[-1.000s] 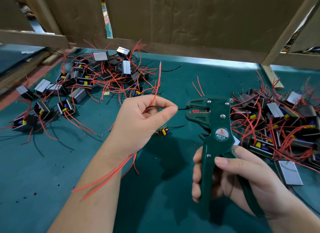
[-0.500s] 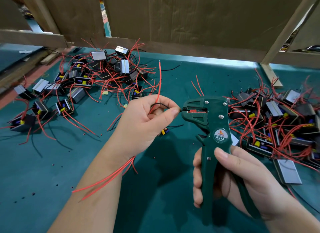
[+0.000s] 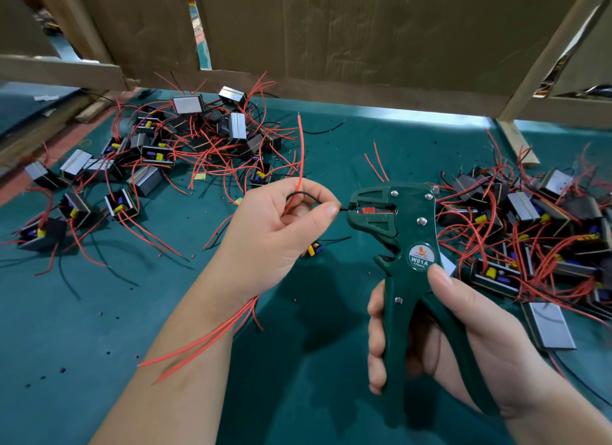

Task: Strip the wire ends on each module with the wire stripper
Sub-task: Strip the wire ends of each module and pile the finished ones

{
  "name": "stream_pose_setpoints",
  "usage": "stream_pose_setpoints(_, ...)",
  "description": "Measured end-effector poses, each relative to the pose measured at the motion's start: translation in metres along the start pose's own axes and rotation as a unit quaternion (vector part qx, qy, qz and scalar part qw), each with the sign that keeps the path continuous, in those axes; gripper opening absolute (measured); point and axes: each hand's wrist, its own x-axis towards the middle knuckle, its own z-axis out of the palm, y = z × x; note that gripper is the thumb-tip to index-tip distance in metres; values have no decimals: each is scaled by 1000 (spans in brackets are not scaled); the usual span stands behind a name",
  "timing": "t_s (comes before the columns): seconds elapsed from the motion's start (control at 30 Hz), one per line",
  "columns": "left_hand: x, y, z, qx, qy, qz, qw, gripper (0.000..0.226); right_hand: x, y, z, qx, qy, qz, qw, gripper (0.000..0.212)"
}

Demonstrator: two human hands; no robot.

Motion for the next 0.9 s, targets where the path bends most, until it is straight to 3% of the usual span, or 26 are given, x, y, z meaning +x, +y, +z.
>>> stream_pose_setpoints(0.1, 0, 0, 0, 0, 3, 0, 1000, 10, -3, -1, 11, -47, 19, -2, 999, 65)
stream_pose_setpoints(0.7, -1, 1, 2, 29, 6, 13, 999, 6, 0, 4, 16, -10, 60, 9, 998, 64)
stream_pose_setpoints(0.9, 0, -4, 4, -2, 12, -26, 1000, 22, 8, 1, 22, 50, 188, -23, 981, 57)
